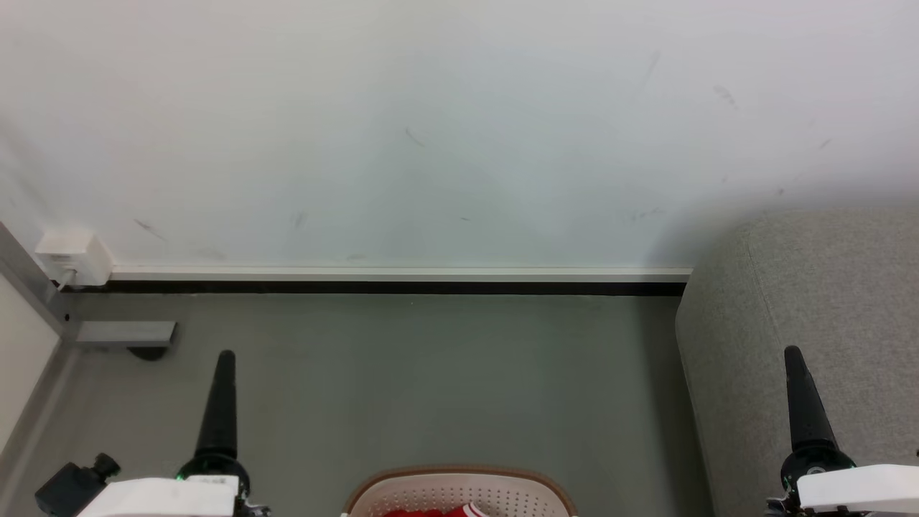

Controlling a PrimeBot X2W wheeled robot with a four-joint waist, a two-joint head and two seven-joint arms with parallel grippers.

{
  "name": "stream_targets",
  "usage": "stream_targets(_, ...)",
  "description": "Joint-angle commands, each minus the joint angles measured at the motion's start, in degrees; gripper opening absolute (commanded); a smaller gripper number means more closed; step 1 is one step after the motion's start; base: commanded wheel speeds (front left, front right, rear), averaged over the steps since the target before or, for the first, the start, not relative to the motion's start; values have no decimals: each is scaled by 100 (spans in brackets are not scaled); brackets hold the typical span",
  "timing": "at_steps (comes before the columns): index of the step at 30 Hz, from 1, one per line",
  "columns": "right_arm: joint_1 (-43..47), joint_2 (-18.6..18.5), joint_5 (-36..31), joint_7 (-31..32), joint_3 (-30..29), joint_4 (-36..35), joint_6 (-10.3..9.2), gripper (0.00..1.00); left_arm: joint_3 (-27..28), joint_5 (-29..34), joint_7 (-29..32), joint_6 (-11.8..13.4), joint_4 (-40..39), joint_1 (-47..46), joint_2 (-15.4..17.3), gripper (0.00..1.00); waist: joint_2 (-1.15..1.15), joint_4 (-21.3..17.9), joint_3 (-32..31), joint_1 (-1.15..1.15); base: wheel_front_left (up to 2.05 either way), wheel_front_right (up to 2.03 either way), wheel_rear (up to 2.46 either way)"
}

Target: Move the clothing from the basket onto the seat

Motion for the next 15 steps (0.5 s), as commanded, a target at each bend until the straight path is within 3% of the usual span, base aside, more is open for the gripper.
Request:
stream_targets(1,-127,-80,-186,-52,37,-102,-3,100,-13,248,-45,-4,-120,-27,42,100,0,4,0,0,0,0,0)
stream_targets(15,-114,-192,-1613,-307,247,-110,-4,100,-154,2031,-302,11,-249,58,52,100,0,40,-29,0,0,0,0)
